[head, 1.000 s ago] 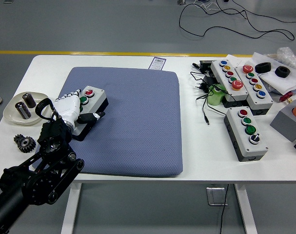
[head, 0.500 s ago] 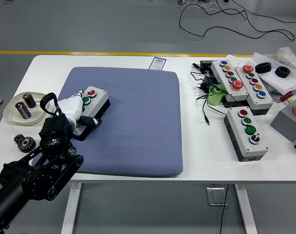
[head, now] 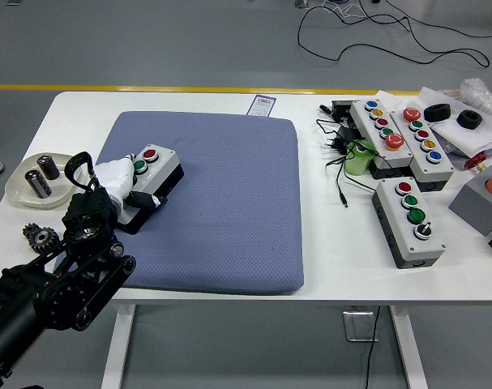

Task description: Pick up the button,place it on the desk,press the button,press the button

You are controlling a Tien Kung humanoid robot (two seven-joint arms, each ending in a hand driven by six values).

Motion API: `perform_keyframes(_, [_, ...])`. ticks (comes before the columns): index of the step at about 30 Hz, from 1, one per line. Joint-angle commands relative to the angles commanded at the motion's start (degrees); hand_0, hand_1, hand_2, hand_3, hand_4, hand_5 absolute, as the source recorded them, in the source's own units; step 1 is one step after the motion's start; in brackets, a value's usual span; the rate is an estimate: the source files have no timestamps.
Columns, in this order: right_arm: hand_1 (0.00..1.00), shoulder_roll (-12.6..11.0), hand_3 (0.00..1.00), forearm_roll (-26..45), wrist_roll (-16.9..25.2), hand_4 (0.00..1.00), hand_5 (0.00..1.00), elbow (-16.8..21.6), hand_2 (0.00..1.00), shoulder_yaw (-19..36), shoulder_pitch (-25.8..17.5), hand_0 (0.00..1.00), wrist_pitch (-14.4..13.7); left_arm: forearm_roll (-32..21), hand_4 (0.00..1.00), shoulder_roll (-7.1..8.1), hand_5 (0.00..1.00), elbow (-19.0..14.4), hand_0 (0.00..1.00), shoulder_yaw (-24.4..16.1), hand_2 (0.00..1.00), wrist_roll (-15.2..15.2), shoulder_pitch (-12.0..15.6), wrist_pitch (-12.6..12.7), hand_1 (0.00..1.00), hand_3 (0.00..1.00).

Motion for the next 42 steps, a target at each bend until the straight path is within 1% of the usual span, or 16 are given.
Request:
perform_keyframes(1, [0.669,0.0,0.593,0.0,0.0,0.430,0.272,0.0,0.689,0.0,0.0,0.664,0.0,0.0,0.829,0.19,0.245,-0.1,0.012,0.1,0.119,0.0,-0.1,0.4,0.004,0.572])
perform_keyframes(2, [0.669,0.0,0.593,0.0,0.0,0.429,0.271,0.0,0.688,0.1,0.0,0.664,0.0,0.0,0.775,0.37,0.166,-0.1,0.013,0.2,0.030,0.0,-0.1,0.7,0.002,0.375])
perform_keyframes(7, [0.669,0.0,0.593,-0.1,0.0,0.429,0.271,0.0,0.688,0.2,0.1,0.664,0.0,0.0,0.775,1.47,0.166,-0.3,0.013,0.9,0.030,0.0,-0.3,2.0,0.002,0.375])
perform_keyframes(8, [0.669,0.0,0.593,-0.1,0.0,0.429,0.272,0.0,0.688,0.2,0.1,0.664,0.0,0.0,0.779,1.74,0.135,-0.4,0.029,1.1,0.002,0.0,-0.3,2.3,0.002,0.326])
perform_keyframes(9, [0.669,0.0,0.593,-0.1,0.0,0.429,0.272,0.0,0.688,0.2,0.1,0.664,0.0,0.0,0.779,1.95,0.135,-0.5,0.029,1.3,0.002,0.0,-0.3,2.5,0.002,0.326])
perform_keyframes(16, [0.669,0.0,0.593,-0.1,0.0,0.429,0.272,0.0,0.688,0.2,0.2,0.664,0.0,0.0,0.790,5.23,0.142,-1.7,0.031,4.5,0.002,0.0,-1.0,6.5,0.002,0.324])
perform_keyframes(20, [0.669,0.0,0.593,-0.1,0.0,0.429,0.272,0.0,0.688,0.2,0.3,0.664,0.0,0.0,0.799,7.20,0.131,-2.0,0.025,6.5,0.002,-3.8,-1.5,8.9,0.002,0.318])
perform_keyframes(23, [0.669,0.0,0.593,-0.1,-0.1,0.429,0.272,0.0,0.688,0.2,0.3,0.664,0.0,0.0,0.799,8.75,0.131,-2.3,0.025,8.2,0.002,-8.6,-1.9,10.5,0.002,0.318])
perform_keyframes(25, [0.669,0.0,0.593,-0.2,-0.1,0.429,0.272,0.0,0.688,0.3,0.3,0.664,0.0,0.0,0.799,9.67,0.131,-2.7,0.025,9.1,0.002,-11.8,-2.2,10.4,0.002,0.318])
perform_keyframes(28, [0.669,0.0,0.593,-0.2,-0.1,0.430,0.271,0.0,0.688,0.3,0.3,0.664,0.0,0.0,0.801,10.93,0.123,-3.6,0.022,9.9,0.002,-16.8,-2.6,10.9,0.002,0.321])
perform_keyframes(32, [0.669,0.1,0.592,-0.3,-0.1,0.430,0.271,0.0,0.688,0.4,0.4,0.664,0.0,0.0,0.798,12.82,0.125,-5.3,0.022,11.2,0.002,-23.0,-3.3,13.0,0.002,0.319])
perform_keyframes(33, [0.669,0.1,0.592,-0.2,-0.1,0.430,0.271,0.0,0.688,0.4,0.4,0.664,0.0,0.0,0.798,13.62,0.125,-5.7,0.022,11.8,0.002,-25.3,-3.6,13.5,0.002,0.319])
perform_keyframes(37, [0.669,0.1,0.592,-0.3,-0.2,0.430,0.271,0.0,0.688,0.4,0.4,0.664,0.0,-3.1,0.798,15.53,0.125,-5.7,0.022,13.8,0.002,-34.3,-4.7,13.6,0.002,0.319])
perform_keyframes(38, [0.669,0.1,0.592,-0.3,-0.2,0.429,0.271,0.0,0.688,0.4,0.4,0.664,0.0,-3.5,0.790,15.80,0.101,-5.7,0.029,14.1,0.002,-36.0,-4.9,13.6,0.002,0.322])
perform_keyframes(40, [0.669,0.1,0.592,-0.2,-0.2,0.429,0.271,0.0,0.688,0.4,0.4,0.664,0.0,-4.6,0.790,16.61,0.101,-6.1,0.029,14.9,0.002,-40.6,-5.2,14.2,0.002,0.322])
perform_keyframes(42, [0.669,0.1,0.592,-0.3,-0.2,0.429,0.271,0.0,0.688,0.5,0.5,0.664,0.0,-5.0,0.790,17.28,0.101,-6.7,0.029,16.0,0.002,-44.5,-5.6,15.0,0.002,0.322])
